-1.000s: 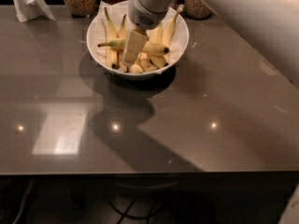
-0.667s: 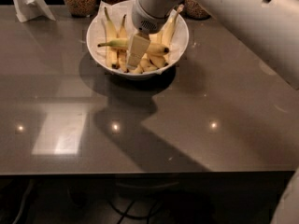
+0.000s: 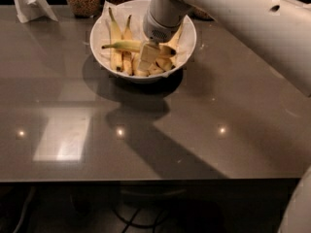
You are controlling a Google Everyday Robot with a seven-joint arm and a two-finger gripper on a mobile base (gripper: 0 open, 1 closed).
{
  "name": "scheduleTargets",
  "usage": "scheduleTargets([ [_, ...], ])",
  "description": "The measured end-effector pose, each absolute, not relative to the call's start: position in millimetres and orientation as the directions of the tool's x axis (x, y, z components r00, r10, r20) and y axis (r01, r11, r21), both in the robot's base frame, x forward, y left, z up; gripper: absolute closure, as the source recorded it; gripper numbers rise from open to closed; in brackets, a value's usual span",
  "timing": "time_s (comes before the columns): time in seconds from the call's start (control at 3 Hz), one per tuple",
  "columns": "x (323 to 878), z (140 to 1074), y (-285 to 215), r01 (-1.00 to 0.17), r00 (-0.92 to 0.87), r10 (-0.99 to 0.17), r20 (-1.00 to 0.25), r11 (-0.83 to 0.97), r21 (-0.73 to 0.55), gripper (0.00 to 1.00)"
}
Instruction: Pick banana from white bowl
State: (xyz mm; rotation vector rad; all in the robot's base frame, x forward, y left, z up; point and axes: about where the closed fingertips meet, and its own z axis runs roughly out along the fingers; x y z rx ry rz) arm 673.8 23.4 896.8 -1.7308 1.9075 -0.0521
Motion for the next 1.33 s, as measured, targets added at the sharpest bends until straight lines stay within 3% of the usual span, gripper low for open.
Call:
scheduleTargets([
  [0.33,675,892,21,-0.907,-0.021,-0.930,-0.368,0.172,-0.383,0.37],
  [0.67,675,888,19,-0.906,-0.029,-0.931,-0.363,0.178,-0.385,0.55],
  [1.33,665,906,21,-0.896,-0.036,-0.935,-0.353,0.186,-0.403,1.00],
])
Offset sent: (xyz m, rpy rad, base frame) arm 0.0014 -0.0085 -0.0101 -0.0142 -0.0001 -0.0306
